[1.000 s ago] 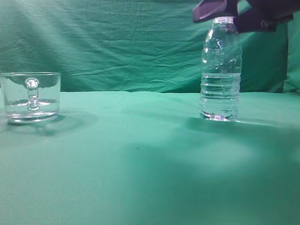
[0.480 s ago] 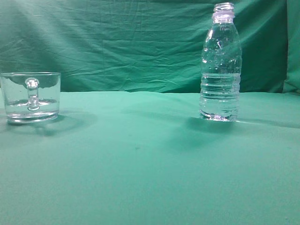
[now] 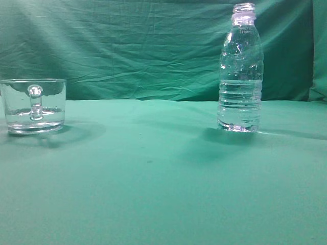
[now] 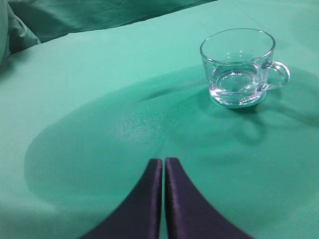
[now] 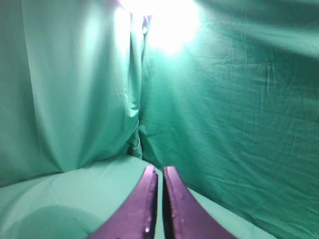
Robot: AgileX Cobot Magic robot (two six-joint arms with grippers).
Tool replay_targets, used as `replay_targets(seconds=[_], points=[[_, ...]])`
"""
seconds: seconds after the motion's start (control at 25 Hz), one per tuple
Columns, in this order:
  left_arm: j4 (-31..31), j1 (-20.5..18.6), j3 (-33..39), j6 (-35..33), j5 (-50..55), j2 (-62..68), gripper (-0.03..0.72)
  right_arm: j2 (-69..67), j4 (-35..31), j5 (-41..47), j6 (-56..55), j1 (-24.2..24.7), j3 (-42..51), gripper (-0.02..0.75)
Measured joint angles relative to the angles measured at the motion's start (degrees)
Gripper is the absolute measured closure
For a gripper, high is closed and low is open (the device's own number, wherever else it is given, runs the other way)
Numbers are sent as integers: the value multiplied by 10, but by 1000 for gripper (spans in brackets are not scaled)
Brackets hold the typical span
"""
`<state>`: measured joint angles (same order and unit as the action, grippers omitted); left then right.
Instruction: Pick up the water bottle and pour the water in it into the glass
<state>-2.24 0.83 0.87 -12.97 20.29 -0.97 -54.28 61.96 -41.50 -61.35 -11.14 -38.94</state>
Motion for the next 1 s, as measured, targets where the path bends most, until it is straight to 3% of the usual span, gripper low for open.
replay_targets(seconds=[0.36,0.68,0.8,0.92,1.0], points=[[0,0,0,0,0,0,688,137,23,33,-21,0,0,738],[0,0,0,0,0,0,688,256,-9,334,-65,0,0,738],[0,0,0,0,0,0,688,285,-140,470,70,0,0,738],[0,0,0,0,0,0,688,311,-362,572,349,0,0,738],[0,0,0,0,0,0,688,327,-473,631,513,0,1,738]])
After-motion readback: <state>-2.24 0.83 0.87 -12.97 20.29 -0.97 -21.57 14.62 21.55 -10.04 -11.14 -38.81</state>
